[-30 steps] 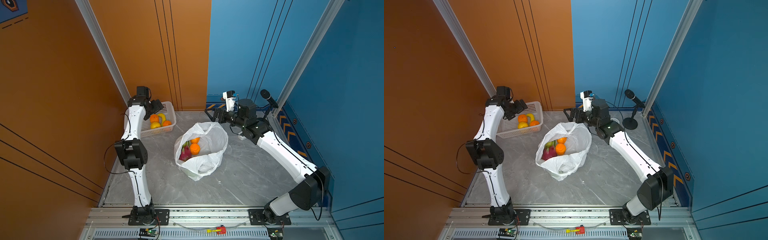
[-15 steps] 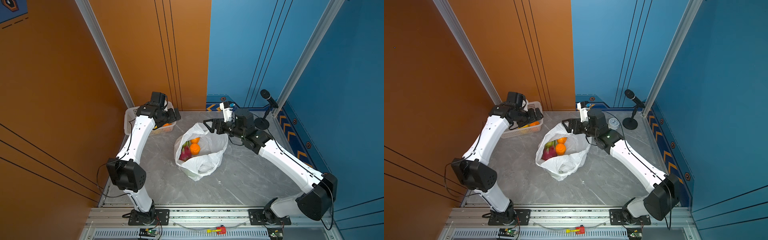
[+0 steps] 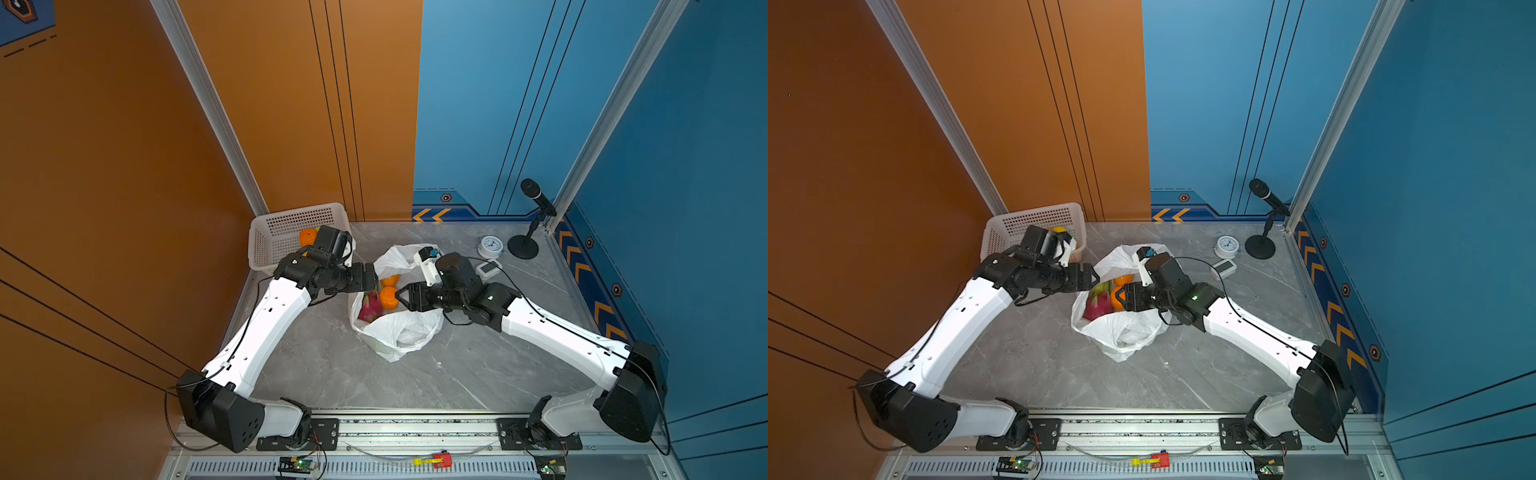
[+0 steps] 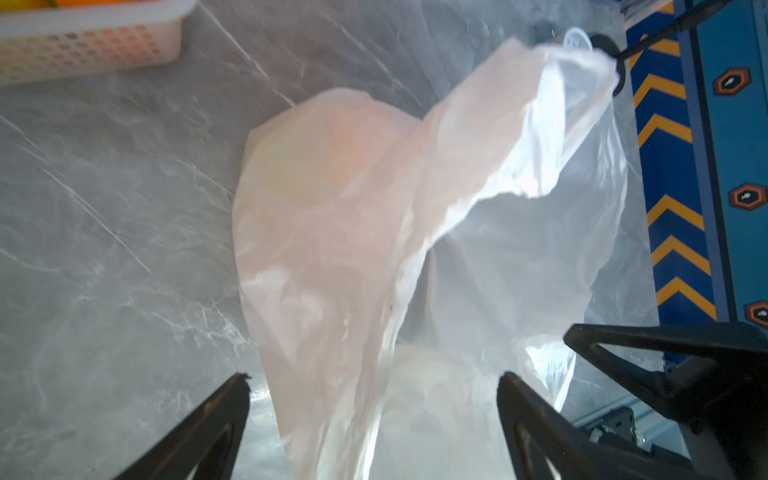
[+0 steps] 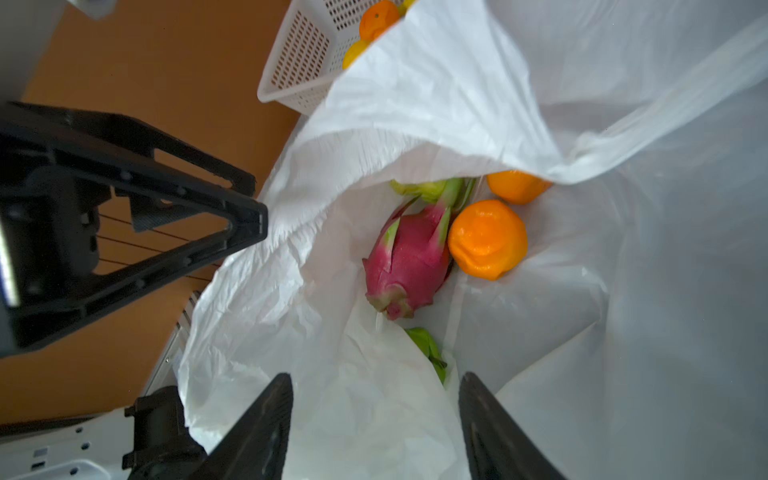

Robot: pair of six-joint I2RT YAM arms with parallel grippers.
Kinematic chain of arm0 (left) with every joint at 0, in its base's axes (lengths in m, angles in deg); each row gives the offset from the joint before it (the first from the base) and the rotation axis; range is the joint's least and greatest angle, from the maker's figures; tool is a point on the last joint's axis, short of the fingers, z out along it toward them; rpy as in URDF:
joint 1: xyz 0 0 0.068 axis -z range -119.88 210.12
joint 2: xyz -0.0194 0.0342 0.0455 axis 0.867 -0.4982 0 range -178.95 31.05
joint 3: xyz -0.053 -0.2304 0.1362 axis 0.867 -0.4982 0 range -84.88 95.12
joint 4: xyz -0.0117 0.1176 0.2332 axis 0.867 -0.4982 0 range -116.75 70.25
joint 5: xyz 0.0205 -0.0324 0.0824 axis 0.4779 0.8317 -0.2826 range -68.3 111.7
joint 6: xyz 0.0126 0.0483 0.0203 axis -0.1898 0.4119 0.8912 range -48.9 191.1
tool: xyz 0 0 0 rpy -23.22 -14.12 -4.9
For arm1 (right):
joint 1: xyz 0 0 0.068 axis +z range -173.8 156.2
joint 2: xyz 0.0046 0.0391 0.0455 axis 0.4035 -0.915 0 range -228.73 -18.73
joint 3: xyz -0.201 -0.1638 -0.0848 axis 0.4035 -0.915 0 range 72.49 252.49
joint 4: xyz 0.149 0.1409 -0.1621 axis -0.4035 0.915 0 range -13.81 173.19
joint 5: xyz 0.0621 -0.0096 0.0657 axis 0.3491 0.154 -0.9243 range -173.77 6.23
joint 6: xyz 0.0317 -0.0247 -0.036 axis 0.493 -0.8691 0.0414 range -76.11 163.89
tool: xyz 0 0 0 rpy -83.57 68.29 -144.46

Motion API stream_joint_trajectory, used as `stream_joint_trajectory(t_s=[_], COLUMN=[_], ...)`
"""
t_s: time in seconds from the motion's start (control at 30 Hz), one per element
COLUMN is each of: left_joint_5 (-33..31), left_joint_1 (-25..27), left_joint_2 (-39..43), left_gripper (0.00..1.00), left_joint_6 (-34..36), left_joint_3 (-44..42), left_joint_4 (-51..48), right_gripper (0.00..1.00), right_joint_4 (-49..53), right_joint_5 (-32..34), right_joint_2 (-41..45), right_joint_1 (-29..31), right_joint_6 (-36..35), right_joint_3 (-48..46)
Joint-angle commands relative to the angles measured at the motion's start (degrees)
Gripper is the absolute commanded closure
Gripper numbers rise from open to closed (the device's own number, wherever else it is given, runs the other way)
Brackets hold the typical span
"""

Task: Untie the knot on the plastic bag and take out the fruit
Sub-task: 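Move both grippers to the bag, left gripper pinching the bag rim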

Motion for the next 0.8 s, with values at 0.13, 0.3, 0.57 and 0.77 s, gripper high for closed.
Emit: stream_joint_trajectory(t_s=[0.13, 0.3, 0.57, 0.77], left_joint_5=[-4.6, -4.4, -6.5, -7.4], left_joint_1=[5.0, 6.7, 7.5, 7.5], left_joint_2=[5.0, 6.5, 6.5, 5.0], left_gripper=[0.08, 0.13, 0.27, 0.38], left_joint_6=[-3.5, -7.3, -8.9, -7.7], left_joint_3=[-10.6, -18.1, -25.3, -26.0], left_joint_4=[1.2, 4.0, 7.4, 8.0], right_gripper=[0.39, 0.40, 0.40, 0.34], right_joint_4=[7.9, 9.4, 8.7, 8.2], right_joint_5=[1.8, 1.8, 4.2, 6.0], right_joint_2=[-2.4, -4.5, -3.6, -3.3], right_joint_1=[5.6, 9.4, 9.9, 7.3], right_joint_6=[-3.4, -4.2, -4.4, -4.5], right_joint_3=[-5.3, -7.5, -6.5, -2.6])
